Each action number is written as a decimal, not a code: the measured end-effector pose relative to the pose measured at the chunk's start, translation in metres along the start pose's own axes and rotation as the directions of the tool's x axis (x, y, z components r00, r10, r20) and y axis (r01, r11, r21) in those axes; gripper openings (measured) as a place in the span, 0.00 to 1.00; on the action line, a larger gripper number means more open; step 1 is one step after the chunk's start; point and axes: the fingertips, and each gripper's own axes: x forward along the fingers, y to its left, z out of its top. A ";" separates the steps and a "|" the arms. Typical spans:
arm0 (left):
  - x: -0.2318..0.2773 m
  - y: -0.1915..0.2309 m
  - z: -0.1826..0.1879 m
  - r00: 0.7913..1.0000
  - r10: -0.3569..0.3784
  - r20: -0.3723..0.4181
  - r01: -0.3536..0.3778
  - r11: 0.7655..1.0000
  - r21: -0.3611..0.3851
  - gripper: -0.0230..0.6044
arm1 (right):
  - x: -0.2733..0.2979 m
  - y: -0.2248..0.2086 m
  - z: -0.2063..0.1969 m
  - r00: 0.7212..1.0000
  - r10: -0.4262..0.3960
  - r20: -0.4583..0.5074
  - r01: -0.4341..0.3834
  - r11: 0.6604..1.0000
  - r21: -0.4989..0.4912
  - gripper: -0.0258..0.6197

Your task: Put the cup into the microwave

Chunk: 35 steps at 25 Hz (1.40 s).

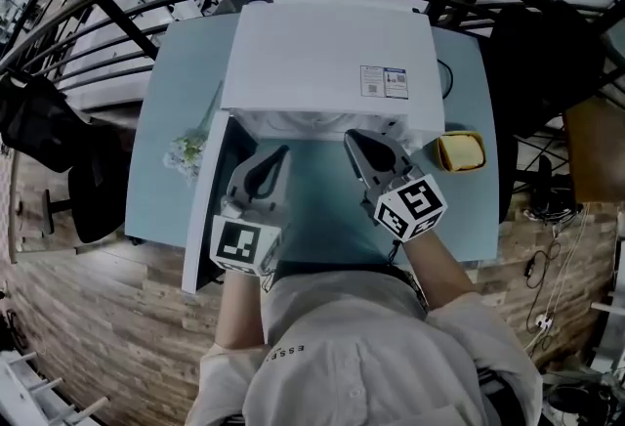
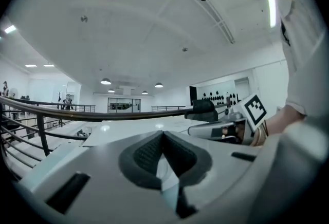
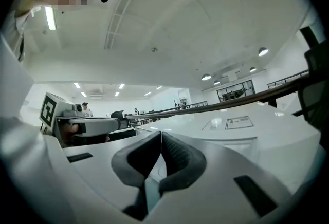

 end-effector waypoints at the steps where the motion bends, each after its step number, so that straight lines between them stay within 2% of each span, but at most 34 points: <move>1: 0.000 0.000 0.004 1.000 0.000 0.011 0.000 1.000 0.018 0.04 | -0.005 -0.001 0.005 1.000 -0.002 0.008 0.002 1.000 -0.005 0.07; 4: 0.000 0.002 0.015 0.999 0.003 0.050 -0.007 0.997 0.074 0.04 | -0.019 -0.002 0.018 0.999 -0.008 0.031 0.009 1.000 -0.022 0.07; 6: 0.000 0.001 0.021 0.998 -0.002 0.063 -0.004 0.996 0.087 0.04 | -0.028 -0.003 0.026 0.999 -0.017 0.048 0.019 0.999 -0.036 0.07; 12: 0.003 -0.009 0.029 0.999 -0.016 0.051 0.009 0.992 0.129 0.04 | -0.045 0.001 0.042 0.997 -0.021 0.074 0.028 0.994 -0.102 0.07; 18: 0.001 -0.012 0.035 0.998 0.005 0.068 -0.012 0.995 0.094 0.04 | -0.051 0.003 0.042 0.997 0.001 0.078 0.007 0.994 -0.106 0.06; 35: -0.008 -0.022 0.032 0.999 0.012 0.044 -0.017 0.993 0.116 0.04 | -0.053 0.014 0.042 0.996 0.025 0.087 -0.017 0.996 -0.093 0.06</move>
